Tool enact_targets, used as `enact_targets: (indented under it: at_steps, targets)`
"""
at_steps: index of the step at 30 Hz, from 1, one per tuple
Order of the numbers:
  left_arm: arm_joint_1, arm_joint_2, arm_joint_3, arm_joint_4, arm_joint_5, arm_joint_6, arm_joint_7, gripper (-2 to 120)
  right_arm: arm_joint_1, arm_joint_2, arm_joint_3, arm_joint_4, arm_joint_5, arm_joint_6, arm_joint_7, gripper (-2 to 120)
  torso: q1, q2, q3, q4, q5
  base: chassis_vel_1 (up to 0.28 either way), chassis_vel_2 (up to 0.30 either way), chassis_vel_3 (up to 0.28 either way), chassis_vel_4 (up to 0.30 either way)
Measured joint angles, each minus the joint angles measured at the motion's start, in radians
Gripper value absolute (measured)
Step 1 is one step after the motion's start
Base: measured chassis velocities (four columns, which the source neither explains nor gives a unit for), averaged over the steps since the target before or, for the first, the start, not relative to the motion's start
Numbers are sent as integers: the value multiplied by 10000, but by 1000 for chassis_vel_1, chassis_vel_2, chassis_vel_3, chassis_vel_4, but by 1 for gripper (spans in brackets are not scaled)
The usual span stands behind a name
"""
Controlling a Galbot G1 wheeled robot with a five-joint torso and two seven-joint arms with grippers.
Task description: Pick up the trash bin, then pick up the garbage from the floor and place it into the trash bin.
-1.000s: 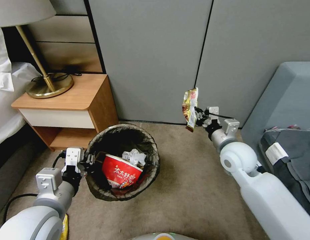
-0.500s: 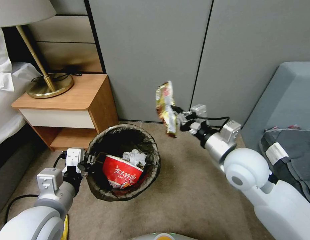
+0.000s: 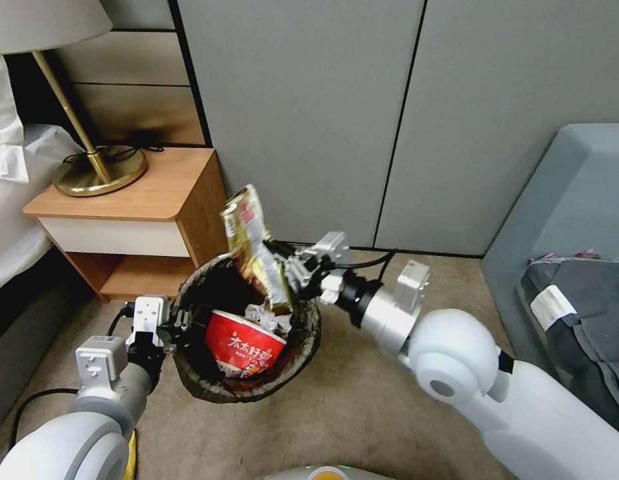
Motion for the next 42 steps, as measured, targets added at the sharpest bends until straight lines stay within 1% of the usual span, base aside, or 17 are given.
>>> enact_targets:
  at_steps: [4, 15, 24, 25, 26, 27, 30, 31, 35, 36, 39, 40, 42]
  targets:
    - [7, -10, -3, 0, 1, 4, 0, 1, -144, -38, -266, -88, -253, -52, 38, 0, 0, 0, 0, 0, 0, 0, 0, 0, 0]
    - [-43, -18, -6, 0, 0, 9, 0, 1, -336, -123, -435, -340, -552, -118, 33, 0, 0, 0, 0, -1, 1, 0, 0, 0, 0]
    - [-38, -13, -31, 0, -23, 10, 0, 1, -303, 55, -749, -624, -843, -132, 81, 0, 0, 0, 0, 0, 0, 0, 0, 0, 0]
    - [-35, -14, -33, 0, -26, 10, 0, 1, -283, 98, -798, -664, -924, -156, 147, 3, 0, 0, 0, 0, 1, 0, 0, 0, 0]
    - [-25, -17, -35, 0, -30, 10, 0, 1, -279, 137, -839, -678, -948, -169, 279, 14, 0, 0, 0, 0, 0, 0, 0, 0, 0]
    - [-25, -17, -35, 0, -30, 10, 0, 1, -279, 137, -839, -678, -948, -169, 279, 14, 0, 0, 0, 0, 0, 0, 0, 0, 0]
    - [-25, -22, -38, 0, -33, 12, 0, 1, -335, 135, -818, -660, -974, -176, 336, 30, 0, 0, 0, -1, 1, 0, 0, 0, 0]
    - [-25, -22, -38, 0, -33, 12, 0, 1, -335, 135, -818, -660, -974, -176, 336, 30, 0, 0, 0, -1, 1, 0, 0, 0, 0]
    - [-30, -23, -41, 0, -34, 17, 0, 1, -417, 101, -685, -577, -979, -185, 363, 48, 0, 0, 0, 0, 1, 0, 0, 0, 0]
    - [-30, -23, -41, 0, -34, 17, 0, 1, -417, 101, -685, -577, -979, -185, 363, 48, 0, 0, 0, 0, 1, 0, 0, 0, 0]
    - [-23, -34, -41, 0, -34, 18, 0, 1, -496, 66, -548, -527, -996, -186, 364, 61, 0, 0, 0, 0, 1, 0, 0, 0, 0]
    - [-23, -34, -41, 0, -34, 18, 0, 1, -496, 66, -548, -527, -996, -186, 364, 61, 0, 0, 0, 0, 1, 0, 0, 0, 0]
    - [-22, -52, -39, 0, -31, 19, 1, 1, -564, 54, -441, -490, -1006, -186, 364, 71, 0, 0, 0, 0, 1, 0, 0, 0, 0]
